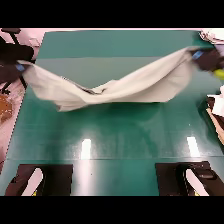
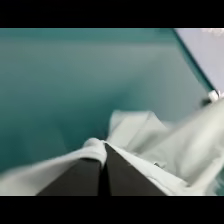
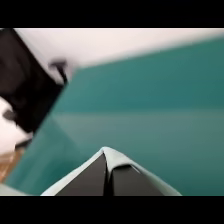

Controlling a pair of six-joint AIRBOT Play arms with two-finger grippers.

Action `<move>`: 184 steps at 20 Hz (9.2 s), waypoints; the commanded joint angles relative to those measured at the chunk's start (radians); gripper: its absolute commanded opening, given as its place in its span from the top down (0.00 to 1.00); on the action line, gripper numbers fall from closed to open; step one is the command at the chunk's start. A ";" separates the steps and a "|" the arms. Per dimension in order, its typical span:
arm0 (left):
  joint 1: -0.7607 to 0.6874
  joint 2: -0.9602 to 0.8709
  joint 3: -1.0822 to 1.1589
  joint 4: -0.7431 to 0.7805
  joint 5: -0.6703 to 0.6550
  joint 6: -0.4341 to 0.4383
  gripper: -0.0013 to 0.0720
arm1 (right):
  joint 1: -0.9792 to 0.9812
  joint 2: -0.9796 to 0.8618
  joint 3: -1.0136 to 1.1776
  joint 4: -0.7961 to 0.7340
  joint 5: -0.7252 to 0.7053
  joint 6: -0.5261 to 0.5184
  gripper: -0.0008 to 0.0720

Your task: Fold the shirts.

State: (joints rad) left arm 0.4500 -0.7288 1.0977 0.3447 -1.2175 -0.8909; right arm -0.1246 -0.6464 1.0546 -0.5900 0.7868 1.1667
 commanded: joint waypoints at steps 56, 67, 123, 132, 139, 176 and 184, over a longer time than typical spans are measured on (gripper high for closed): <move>-0.478 -0.547 -0.145 0.375 0.750 0.103 0.95 | -0.132 -0.666 -0.047 -0.384 -0.119 -0.027 0.96; -0.478 -0.608 -0.146 0.807 0.533 -0.235 0.95 | -0.159 -0.716 -0.129 -0.407 0.015 -0.005 0.96; -0.358 -0.135 -0.722 0.653 0.179 -0.335 0.03 | -0.486 -0.108 -0.592 -0.397 0.436 -0.005 0.21; -0.358 -0.135 -0.719 0.612 0.209 -0.322 0.95 | -0.486 -0.108 -0.592 -0.398 0.440 -0.004 0.21; -0.358 -0.134 -0.590 0.564 0.134 -0.278 0.95 | -0.486 -0.108 -0.548 -0.421 0.544 0.039 0.33; -0.358 -0.135 -0.349 0.521 0.276 -0.235 0.95 | -0.469 -0.404 -0.239 -0.097 0.465 -0.074 0.95; -0.358 -0.265 -0.349 0.451 0.519 -0.088 0.95 | -0.460 -0.678 -0.125 -0.042 0.490 -0.129 0.95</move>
State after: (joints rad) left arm 0.0906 -0.9348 0.7475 0.8360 -0.7681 -1.0660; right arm -0.5911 -1.2438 0.9020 -0.6697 1.2751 1.0771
